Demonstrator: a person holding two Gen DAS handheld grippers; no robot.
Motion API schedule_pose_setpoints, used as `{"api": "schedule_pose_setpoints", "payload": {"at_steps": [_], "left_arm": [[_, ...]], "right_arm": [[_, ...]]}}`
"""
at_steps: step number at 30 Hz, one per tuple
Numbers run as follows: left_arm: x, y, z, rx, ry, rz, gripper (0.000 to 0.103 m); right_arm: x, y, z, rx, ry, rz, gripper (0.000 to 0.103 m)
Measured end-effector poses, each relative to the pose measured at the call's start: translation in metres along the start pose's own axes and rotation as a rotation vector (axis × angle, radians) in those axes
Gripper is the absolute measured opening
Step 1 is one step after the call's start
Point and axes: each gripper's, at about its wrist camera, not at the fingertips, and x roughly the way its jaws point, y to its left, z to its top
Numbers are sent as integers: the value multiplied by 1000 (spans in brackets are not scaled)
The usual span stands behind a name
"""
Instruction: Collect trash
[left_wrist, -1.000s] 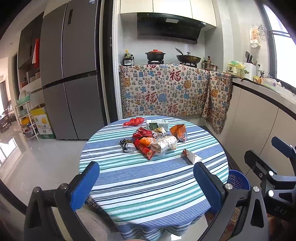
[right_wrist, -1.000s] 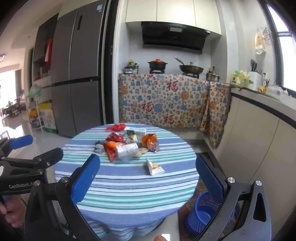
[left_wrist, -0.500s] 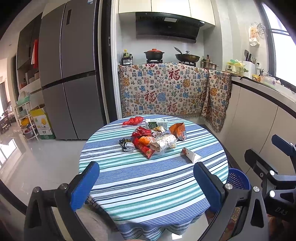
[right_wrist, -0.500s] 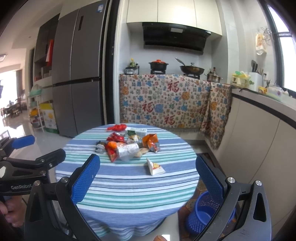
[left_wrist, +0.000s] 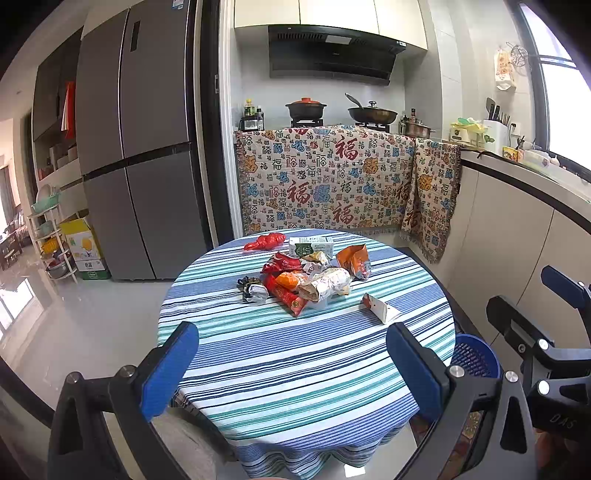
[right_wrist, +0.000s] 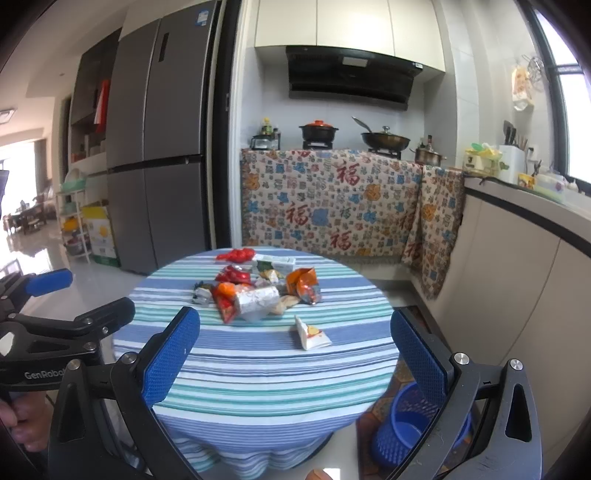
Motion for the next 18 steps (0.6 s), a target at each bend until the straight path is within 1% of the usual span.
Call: {"api": "schedule_pose_setpoints", "payload": {"at_steps": [18], "left_arm": [[3, 1, -1, 4, 9, 3, 103]], "right_arm": [[0, -2, -1, 0, 3, 3, 103]]}}
